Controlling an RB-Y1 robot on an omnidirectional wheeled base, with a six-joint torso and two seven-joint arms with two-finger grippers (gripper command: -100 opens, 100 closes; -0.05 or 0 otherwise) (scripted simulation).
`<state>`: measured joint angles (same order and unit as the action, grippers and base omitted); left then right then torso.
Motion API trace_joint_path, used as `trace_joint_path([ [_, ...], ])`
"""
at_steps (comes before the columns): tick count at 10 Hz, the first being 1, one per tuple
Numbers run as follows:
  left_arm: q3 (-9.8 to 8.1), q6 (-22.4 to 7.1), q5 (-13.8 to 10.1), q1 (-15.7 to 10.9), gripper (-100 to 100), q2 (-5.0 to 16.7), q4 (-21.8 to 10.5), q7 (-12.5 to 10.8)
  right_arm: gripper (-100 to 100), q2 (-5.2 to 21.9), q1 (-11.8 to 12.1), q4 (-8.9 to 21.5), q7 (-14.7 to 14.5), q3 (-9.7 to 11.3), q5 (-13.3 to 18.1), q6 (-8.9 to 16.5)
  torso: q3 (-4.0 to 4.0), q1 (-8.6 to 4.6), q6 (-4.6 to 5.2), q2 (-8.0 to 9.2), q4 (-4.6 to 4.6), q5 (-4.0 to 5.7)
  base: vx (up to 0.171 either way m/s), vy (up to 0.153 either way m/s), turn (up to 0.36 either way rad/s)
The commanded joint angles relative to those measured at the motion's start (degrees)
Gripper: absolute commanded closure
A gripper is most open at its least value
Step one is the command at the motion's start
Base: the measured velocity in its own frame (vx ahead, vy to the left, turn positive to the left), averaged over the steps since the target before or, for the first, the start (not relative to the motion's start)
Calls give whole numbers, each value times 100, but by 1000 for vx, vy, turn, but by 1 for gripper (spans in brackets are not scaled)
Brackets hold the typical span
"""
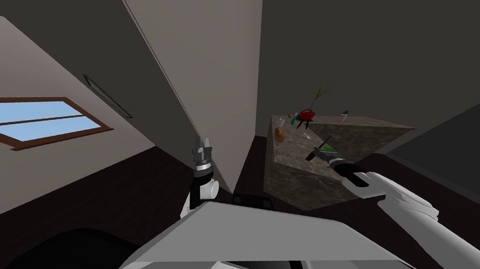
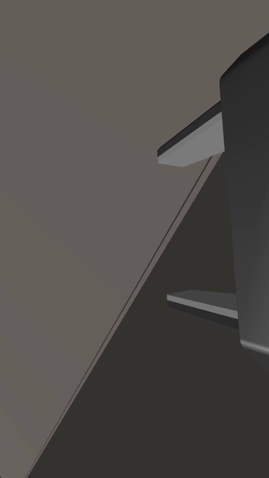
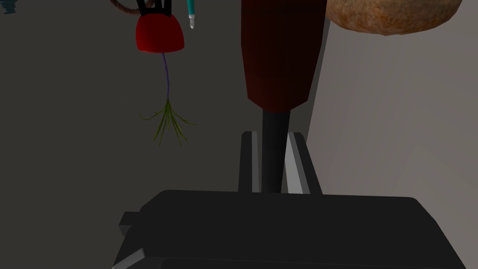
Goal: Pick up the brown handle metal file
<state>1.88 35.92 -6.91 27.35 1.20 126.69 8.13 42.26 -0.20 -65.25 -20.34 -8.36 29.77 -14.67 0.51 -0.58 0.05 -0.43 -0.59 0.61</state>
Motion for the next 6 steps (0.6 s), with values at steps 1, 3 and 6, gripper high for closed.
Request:
trace_joint_path([
  [1, 0, 0, 0, 0, 0, 0, 0, 0, 100, -32, 286, -286, 7, -91, -82, 279, 0, 0, 0, 0, 0, 0, 9, -28, 112],
  [3, 0, 0, 0, 0, 0, 0, 0, 0, 100, -32, 478, -666, 7, -91, -82, 279, 0, -9, 4, 2, -3, 5, 8, -29, 32],
  [6, 0, 0, 0, 0, 0, 0, 0, 0, 100, -72, 917, -1196, -7, -199, -161, 519, -1, -12, 6, 5, -3, 7, 7, -28, 56],
])
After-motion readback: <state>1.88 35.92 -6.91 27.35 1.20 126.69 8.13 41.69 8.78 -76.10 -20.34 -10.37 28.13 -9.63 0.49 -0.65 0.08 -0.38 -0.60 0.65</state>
